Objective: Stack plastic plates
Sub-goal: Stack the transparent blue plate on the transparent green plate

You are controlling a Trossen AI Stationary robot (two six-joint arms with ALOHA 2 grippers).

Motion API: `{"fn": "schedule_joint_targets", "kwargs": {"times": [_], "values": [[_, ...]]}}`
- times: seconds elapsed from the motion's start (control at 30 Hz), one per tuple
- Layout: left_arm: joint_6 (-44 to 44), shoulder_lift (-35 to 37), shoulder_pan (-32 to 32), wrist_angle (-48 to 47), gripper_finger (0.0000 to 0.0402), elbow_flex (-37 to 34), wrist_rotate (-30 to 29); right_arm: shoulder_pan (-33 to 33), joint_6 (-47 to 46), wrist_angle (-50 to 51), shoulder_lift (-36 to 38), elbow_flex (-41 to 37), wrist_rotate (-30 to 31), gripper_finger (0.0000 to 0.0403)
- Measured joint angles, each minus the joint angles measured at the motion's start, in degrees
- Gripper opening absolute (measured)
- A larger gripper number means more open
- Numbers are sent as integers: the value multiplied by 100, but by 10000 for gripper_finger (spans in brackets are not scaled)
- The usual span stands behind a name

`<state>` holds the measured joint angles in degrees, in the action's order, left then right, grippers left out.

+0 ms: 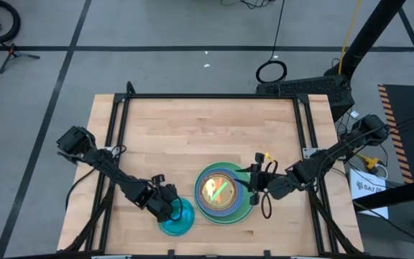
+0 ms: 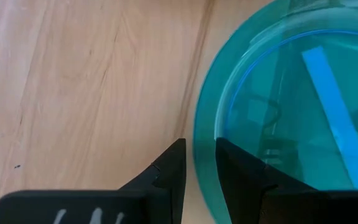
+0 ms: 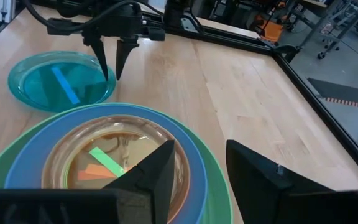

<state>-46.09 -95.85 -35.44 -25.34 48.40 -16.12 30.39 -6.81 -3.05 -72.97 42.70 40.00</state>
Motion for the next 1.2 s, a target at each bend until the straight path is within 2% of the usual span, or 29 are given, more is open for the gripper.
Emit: {"fn": "schedule_joint_targets", "kwargs": {"times": [0.33, 0.57, 0.8, 1.2], "values": [[45, 0, 0, 9, 86, 0, 2, 2, -70, -3, 0, 0, -90, 137], [71, 15, 0, 6, 9, 0, -1, 4, -68, -11, -2, 0, -130, 137], [95, 318, -12, -484, 4, -8, -120, 4, -68, -12, -2, 0, -130, 137], [459, 1479, -35, -633, 2, -9, -710, 4, -66, -15, -2, 4, -128, 137]]}}
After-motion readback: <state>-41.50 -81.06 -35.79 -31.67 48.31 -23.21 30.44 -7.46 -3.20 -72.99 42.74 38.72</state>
